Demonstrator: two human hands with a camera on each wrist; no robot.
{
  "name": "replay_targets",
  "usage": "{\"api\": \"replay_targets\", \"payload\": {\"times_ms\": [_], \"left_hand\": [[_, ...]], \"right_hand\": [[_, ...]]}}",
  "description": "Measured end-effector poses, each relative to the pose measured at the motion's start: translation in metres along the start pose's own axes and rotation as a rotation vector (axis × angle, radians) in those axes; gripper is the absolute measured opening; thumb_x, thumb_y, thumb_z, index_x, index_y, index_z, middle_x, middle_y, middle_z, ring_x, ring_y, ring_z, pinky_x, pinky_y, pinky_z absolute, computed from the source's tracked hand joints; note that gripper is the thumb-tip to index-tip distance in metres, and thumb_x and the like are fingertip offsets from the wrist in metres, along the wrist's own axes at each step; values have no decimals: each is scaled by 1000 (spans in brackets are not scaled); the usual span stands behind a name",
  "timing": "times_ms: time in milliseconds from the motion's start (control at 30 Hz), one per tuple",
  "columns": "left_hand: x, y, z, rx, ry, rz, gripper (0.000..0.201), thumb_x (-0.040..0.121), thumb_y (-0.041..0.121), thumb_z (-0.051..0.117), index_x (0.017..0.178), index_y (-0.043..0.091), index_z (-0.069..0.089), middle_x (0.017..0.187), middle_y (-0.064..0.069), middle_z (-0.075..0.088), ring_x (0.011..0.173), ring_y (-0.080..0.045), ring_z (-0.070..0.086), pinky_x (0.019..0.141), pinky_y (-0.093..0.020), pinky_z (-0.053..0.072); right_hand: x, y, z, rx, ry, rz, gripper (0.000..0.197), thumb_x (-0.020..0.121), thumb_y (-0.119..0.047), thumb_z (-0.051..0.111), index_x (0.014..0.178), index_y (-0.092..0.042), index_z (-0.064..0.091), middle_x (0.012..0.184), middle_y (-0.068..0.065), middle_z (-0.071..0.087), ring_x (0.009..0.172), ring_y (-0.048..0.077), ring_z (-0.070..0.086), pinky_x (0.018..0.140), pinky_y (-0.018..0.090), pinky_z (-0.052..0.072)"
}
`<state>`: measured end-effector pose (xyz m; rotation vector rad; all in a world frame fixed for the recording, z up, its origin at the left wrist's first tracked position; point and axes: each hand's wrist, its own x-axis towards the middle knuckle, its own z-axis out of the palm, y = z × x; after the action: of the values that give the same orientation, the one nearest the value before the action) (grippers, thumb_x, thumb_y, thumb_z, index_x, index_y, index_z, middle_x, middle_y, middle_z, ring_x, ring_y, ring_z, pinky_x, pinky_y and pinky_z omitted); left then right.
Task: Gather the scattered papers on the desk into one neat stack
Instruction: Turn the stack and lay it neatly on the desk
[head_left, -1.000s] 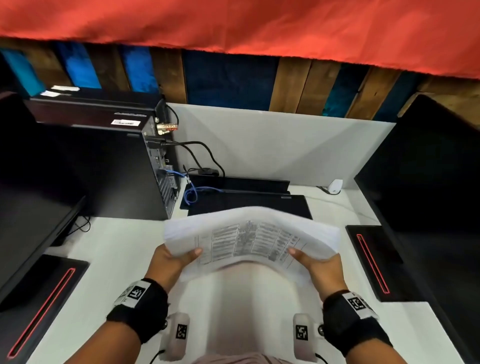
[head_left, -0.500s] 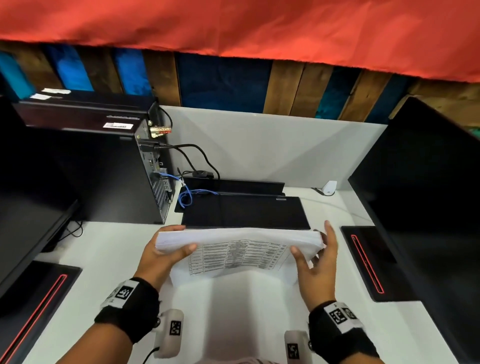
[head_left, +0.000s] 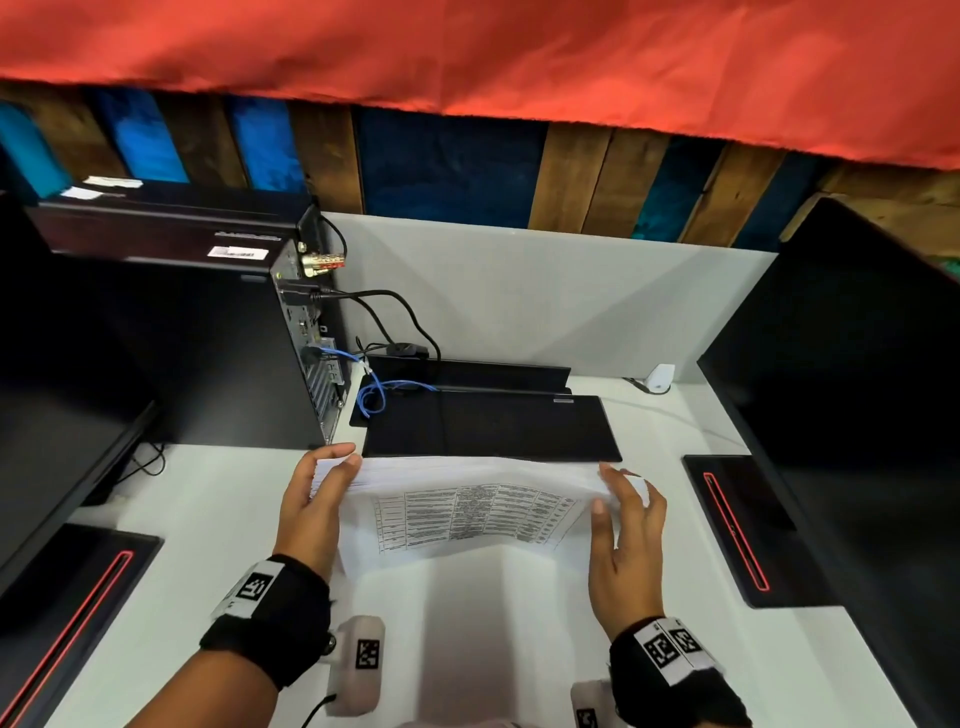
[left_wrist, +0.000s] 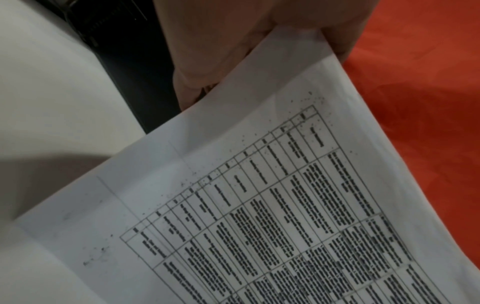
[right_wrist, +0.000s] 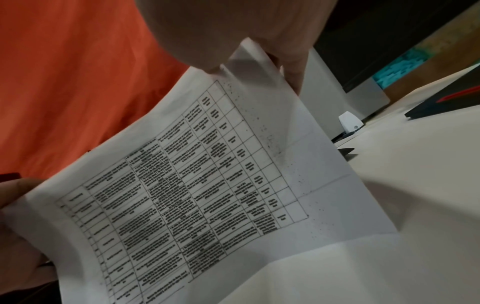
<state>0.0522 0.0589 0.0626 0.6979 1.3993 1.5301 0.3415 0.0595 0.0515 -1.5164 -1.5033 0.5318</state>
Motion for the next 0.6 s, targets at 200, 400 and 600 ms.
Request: {"api": "replay_targets", "payload": {"times_ms": [200, 400, 600], "left_hand": [[1, 2, 0, 5, -15, 8, 23, 78, 40, 63, 98, 29, 66, 118, -13, 63, 93, -26, 58, 81, -36, 46], [3, -1, -6, -9, -143, 9, 75, 43, 53, 88, 109, 26, 63, 97, 0, 70, 87, -15, 67, 74, -22, 51], [12, -14, -12, 94, -154, -29, 55, 58, -10, 82, 107, 5, 64, 92, -5, 77, 88, -15, 73, 63, -14, 55]], "right_hand": [[-2, -2, 3, -11, 0, 4, 39, 99, -31, 38, 123, -61, 36, 130, -7, 31, 107, -23, 41, 91, 6, 32], [0, -6, 3, 33, -17, 64, 47, 97, -32, 44, 129, -59, 24, 128, -4, 36, 102, -11, 46, 95, 18, 34], [0, -6, 1, 67, -28, 60, 62, 87, -33, 63, 136, -50, 29, 135, -11, 31, 115, -16, 35, 97, 16, 32]]}}
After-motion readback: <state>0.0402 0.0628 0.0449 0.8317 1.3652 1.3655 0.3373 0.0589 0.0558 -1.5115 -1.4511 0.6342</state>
